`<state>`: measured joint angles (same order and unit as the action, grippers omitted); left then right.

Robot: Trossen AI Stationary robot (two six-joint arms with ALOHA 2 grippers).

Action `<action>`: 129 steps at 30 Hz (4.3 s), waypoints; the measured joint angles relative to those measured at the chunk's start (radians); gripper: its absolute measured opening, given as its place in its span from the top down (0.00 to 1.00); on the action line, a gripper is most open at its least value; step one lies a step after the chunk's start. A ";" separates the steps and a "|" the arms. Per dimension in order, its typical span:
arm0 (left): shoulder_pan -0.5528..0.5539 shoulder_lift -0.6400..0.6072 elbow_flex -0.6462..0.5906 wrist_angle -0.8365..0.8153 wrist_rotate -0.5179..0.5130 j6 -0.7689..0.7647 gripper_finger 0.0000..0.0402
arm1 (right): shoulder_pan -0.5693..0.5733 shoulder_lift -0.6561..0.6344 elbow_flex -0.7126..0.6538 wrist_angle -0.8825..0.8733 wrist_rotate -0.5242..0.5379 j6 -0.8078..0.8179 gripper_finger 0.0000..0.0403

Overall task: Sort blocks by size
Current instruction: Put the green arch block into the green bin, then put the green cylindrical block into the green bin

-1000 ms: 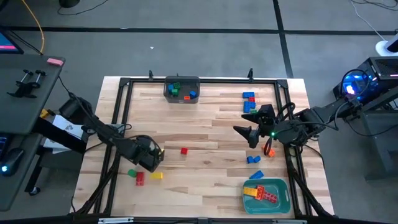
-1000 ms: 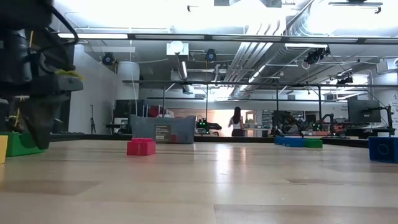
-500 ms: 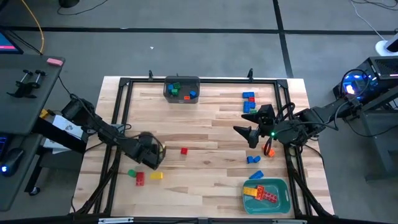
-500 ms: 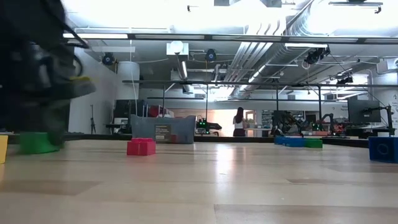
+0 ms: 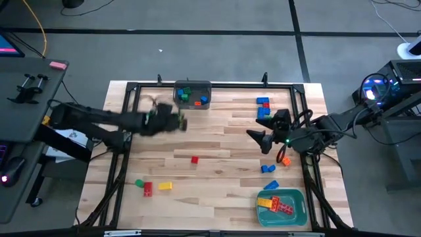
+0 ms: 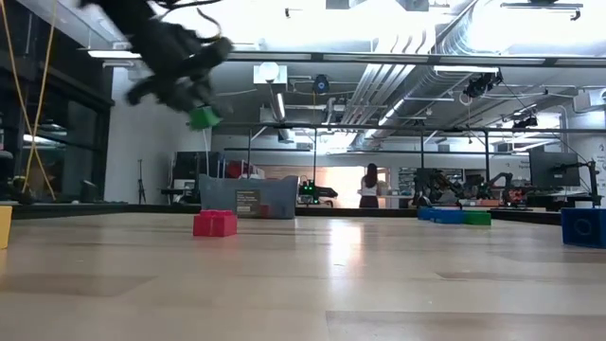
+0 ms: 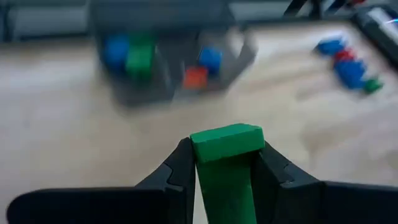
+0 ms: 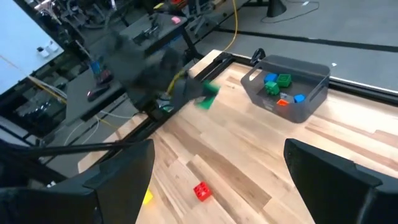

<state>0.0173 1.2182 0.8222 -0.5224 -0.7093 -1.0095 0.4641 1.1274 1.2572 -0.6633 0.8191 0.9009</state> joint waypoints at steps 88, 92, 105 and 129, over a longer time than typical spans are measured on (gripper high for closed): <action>-0.191 0.523 0.346 0.975 0.819 0.547 0.81 | 0.014 -0.035 0.000 0.259 -0.222 -0.150 0.12; -0.272 0.691 0.370 1.268 0.684 0.456 0.81 | 0.021 -0.073 0.000 0.263 -0.165 -0.177 0.12; -0.346 1.133 0.911 1.240 0.760 0.417 0.81 | 0.020 -0.088 0.000 0.258 -0.106 -0.176 0.12; -0.328 1.326 1.193 0.984 0.823 0.554 0.39 | 0.020 -0.087 0.000 0.265 -0.087 -0.201 0.12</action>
<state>-0.3106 2.5442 2.0155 0.4611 0.1140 -0.4552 0.4843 1.0401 1.2572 -0.3983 0.7319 0.6996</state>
